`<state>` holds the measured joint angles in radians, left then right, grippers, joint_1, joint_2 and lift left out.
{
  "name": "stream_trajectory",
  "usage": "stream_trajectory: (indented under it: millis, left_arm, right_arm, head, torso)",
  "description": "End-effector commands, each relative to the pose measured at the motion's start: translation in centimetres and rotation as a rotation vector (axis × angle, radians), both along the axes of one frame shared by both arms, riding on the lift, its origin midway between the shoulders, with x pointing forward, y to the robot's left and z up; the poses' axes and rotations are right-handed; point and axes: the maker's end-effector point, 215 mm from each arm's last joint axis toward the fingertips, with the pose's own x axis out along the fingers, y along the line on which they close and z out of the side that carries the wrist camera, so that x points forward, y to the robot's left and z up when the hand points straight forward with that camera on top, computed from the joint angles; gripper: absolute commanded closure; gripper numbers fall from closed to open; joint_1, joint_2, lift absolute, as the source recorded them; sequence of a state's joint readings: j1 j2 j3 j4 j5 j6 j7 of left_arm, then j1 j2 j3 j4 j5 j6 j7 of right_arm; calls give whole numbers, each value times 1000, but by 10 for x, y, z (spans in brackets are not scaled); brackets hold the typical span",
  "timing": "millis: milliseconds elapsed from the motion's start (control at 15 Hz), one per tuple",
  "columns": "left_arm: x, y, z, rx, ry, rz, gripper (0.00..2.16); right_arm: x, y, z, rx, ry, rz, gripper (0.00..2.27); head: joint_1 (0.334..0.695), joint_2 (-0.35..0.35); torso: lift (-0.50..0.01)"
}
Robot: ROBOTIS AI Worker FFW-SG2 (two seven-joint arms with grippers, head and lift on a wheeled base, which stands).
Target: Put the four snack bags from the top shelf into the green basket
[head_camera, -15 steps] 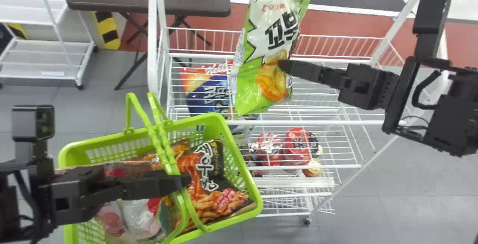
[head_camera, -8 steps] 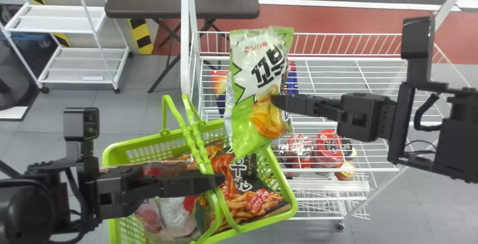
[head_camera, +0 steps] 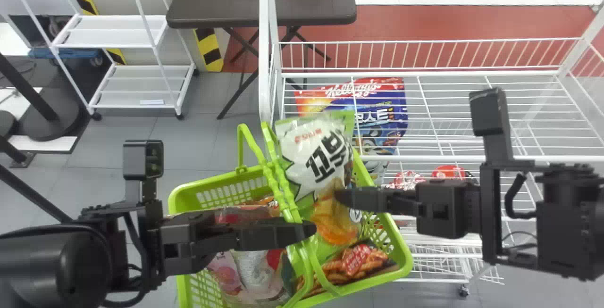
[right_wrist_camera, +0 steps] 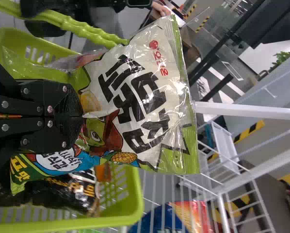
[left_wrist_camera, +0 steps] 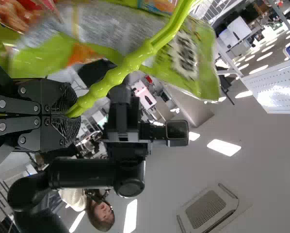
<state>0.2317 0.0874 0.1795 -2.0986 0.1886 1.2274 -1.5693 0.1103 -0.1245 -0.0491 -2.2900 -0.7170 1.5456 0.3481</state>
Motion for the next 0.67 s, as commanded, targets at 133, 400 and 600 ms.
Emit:
stream_trajectory:
  millis: [133,400,600]
  left_arm:
    - [-5,-1,1,-13,16,-8,2148]
    - [-9,-4,7,-34,11,-17,2148]
    - [-10,-1,5,-34,16,-9,2148]
  right_arm:
    - [-32,19,-53,-65,128,61,2246]
    - [-49,40,-88,-116,201,123,2071]
    - [-40,31,-77,-112,167,116,-2]
  head:
    - [695,95]
    - [695,133]
    - [695,161]
  torso:
    - [-3]
    - [-3]
    - [-3]
